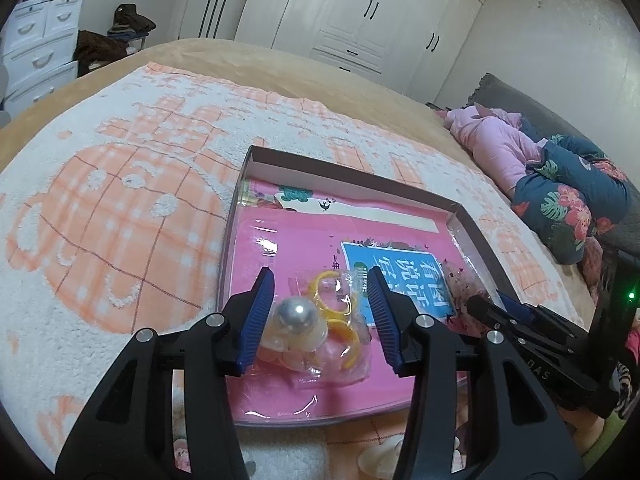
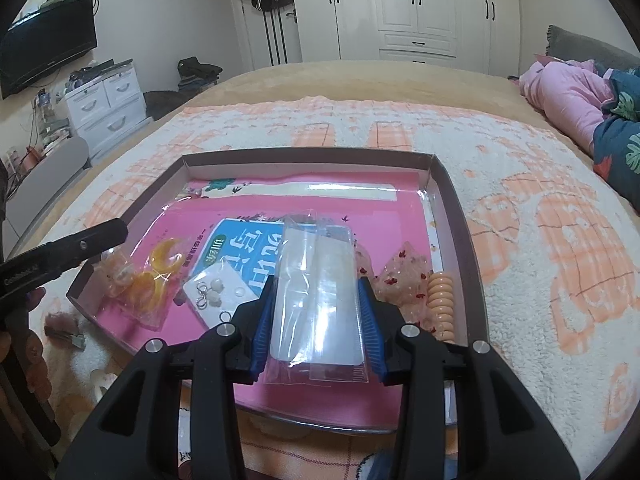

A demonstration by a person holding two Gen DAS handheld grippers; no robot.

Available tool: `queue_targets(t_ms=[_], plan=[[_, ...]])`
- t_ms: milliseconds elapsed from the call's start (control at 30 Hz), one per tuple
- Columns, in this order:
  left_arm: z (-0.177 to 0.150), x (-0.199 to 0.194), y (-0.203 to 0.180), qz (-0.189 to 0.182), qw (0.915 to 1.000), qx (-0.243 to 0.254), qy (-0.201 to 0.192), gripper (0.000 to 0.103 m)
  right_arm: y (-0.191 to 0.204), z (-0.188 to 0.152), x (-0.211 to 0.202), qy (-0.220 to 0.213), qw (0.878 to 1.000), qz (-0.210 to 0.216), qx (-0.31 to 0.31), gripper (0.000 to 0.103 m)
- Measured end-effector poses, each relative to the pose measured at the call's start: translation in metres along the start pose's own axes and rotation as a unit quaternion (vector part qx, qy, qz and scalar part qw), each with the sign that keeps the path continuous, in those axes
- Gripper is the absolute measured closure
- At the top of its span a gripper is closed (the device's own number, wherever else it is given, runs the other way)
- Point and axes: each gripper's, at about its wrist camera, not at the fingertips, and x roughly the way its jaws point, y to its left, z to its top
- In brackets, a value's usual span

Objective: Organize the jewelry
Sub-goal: 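Open both tools in the tray, releasing the pearl clip and bag, and withdraw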

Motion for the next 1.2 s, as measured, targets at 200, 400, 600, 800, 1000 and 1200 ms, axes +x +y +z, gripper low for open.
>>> queue_targets(t_ms=[200, 400, 600, 800, 1000, 1200], plan=[[-0.004, -0.004, -0.001, 0.000, 1.0000, 0.001, 0.001, 0.065, 0.000, -0.003, 0.001, 0.006, 1.000, -0.002, 0.002, 0.063], [-0.008, -0.009, -0.005, 0.002, 0.9999, 0.011, 0.002, 0.065, -0.001, -0.008, -0.003, 0.007, 1.000, 0.000, 0.008, 0.062], [-0.010, -0.016, -0.007, 0.003, 0.9999, 0.014, -0.003, 0.064, 0.000, -0.013, -0.014, 0.002, 1.000, 0.001, 0.007, 0.055], [-0.013, -0.029, -0.012, 0.003, 0.9998, 0.017, -0.011, 0.058, -0.003, -0.021, -0.033, -0.011, 1.000, -0.001, 0.007, 0.047], [-0.017, -0.042, -0.016, 0.002, 0.9996, 0.019, -0.018, 0.057, -0.004, -0.030, -0.052, -0.021, 1.000, -0.005, 0.010, 0.043], [-0.025, -0.055, -0.018, 0.003, 0.9996, 0.021, -0.019, 0.054, -0.003, -0.040, -0.070, -0.028, 1.000, -0.007, 0.010, 0.038]])
